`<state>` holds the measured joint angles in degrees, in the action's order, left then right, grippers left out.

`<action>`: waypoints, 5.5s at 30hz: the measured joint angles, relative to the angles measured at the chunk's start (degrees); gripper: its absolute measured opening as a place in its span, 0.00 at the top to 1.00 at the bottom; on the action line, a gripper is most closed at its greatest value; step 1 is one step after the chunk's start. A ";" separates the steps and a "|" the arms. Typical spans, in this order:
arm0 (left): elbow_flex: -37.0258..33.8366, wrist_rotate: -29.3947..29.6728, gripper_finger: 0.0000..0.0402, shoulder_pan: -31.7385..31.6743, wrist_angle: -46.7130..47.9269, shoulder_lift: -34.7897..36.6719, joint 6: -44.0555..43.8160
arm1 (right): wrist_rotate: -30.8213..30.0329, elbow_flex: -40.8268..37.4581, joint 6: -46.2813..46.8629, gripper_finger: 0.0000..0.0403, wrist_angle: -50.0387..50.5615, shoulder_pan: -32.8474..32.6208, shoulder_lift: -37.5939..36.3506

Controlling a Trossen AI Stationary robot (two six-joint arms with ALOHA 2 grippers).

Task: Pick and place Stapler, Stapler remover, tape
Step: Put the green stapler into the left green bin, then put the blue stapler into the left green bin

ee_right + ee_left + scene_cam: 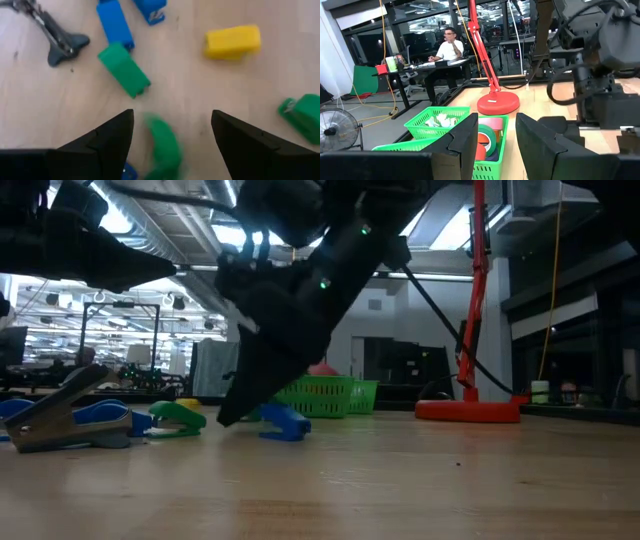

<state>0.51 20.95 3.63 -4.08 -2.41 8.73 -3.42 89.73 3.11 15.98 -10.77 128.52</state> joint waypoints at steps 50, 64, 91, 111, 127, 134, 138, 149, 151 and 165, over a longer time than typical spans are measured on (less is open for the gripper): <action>0.00 0.00 0.68 -0.01 0.00 0.01 0.01 | 6.02 7.93 50.70 0.32 28.46 1.00 -0.47; 0.01 0.00 0.68 0.00 0.00 0.00 0.01 | 1.56 5.88 47.21 0.61 27.70 1.61 -0.60; 0.00 0.00 0.68 0.01 0.00 -0.01 -0.02 | 16.20 8.48 31.95 0.82 11.20 9.99 -0.28; 0.01 0.00 0.68 0.01 0.00 -0.01 0.00 | 2.51 25.38 15.66 0.80 11.34 18.96 -0.39; 0.00 0.00 0.68 0.01 0.00 0.01 -0.01 | 2.34 24.02 15.77 0.81 10.60 29.13 -0.41; 0.00 0.00 0.68 -0.01 0.00 -0.01 0.01 | 2.36 21.36 16.17 0.80 10.59 29.84 -0.41; 0.01 0.00 0.68 0.01 0.00 -0.01 0.00 | 2.38 20.17 16.13 0.80 9.70 29.78 -0.45; 0.00 0.00 0.68 0.00 0.00 0.00 0.00 | 2.36 17.57 14.45 0.74 3.27 30.27 -0.47; 0.00 0.00 0.68 0.01 0.00 0.00 0.01 | 2.26 17.57 13.72 0.72 2.42 30.25 -0.47; 0.00 0.00 0.68 0.01 0.00 -0.01 0.00 | 0.14 17.57 16.41 0.60 2.41 30.24 -0.47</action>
<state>0.51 20.95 3.64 -4.08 -2.41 8.73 -3.28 107.31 19.53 18.39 19.46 128.05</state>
